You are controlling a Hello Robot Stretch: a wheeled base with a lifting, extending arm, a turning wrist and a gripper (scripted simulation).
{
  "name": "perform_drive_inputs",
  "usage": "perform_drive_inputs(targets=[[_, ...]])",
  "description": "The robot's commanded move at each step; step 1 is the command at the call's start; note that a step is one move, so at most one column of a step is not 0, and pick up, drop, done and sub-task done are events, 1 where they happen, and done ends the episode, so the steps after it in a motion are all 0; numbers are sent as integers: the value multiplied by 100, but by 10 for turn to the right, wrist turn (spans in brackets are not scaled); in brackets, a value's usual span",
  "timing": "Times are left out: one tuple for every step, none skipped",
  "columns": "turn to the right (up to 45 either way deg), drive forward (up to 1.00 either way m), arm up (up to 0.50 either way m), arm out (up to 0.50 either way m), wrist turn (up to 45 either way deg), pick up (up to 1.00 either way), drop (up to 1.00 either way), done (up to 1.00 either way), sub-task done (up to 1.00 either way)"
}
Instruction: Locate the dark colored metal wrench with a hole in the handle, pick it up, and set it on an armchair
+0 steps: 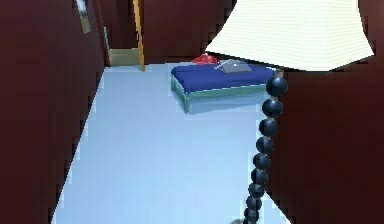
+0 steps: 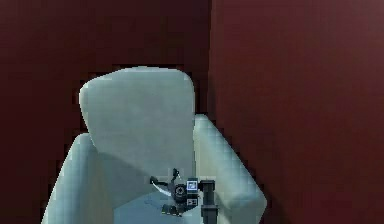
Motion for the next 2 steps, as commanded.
perform_drive_inputs(targets=[[0,0,10,0,0,0,0,0,0],[0,0,0,-8,0,0,0,0,0]])
